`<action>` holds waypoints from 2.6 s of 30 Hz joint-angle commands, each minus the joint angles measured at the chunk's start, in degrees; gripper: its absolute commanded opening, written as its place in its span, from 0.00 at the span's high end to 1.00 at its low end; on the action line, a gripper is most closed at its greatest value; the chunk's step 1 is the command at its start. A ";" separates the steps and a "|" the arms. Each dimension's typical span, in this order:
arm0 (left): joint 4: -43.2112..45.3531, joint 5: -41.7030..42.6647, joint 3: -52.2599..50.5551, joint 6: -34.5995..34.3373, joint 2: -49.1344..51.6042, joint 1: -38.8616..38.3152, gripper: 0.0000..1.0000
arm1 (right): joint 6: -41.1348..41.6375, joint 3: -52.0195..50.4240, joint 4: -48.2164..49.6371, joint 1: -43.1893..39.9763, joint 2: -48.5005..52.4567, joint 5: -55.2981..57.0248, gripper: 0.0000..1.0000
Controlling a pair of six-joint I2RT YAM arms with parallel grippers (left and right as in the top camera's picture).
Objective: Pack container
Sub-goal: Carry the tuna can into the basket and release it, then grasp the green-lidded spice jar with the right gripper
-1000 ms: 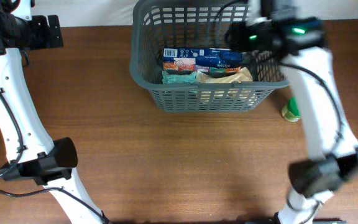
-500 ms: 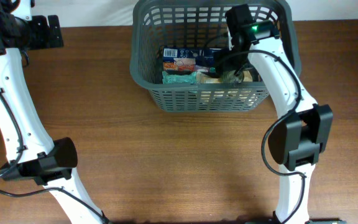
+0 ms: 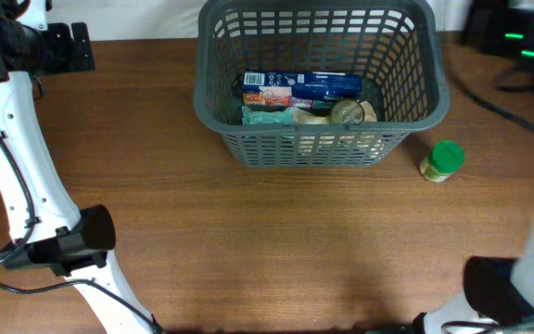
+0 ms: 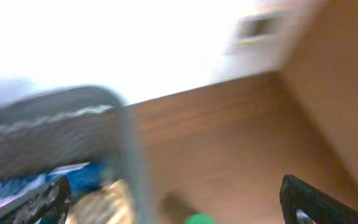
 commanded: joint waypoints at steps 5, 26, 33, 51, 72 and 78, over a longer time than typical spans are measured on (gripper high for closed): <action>-0.07 0.22 -0.13 -0.52 0.24 0.09 0.01 | 13.03 -8.17 -6.01 -17.55 4.68 -0.02 0.00; -0.07 0.22 -0.13 -0.55 0.24 0.09 0.01 | 9.88 -53.53 20.65 -9.22 11.91 -14.78 0.00; -0.07 0.22 -0.13 -0.55 0.24 0.09 0.01 | 9.94 -58.53 23.63 -8.74 12.00 -13.33 0.01; -0.07 0.22 -0.13 -0.52 0.24 0.09 0.01 | 11.87 -65.07 32.61 -8.70 12.00 -13.38 0.14; -0.07 0.22 -0.13 -0.52 0.26 0.09 0.01 | 11.80 -56.19 25.18 -12.57 9.55 -11.13 0.58; -0.07 0.22 -0.13 -0.55 0.26 0.09 0.01 | 11.80 -31.95 10.91 -16.35 3.87 -11.17 0.70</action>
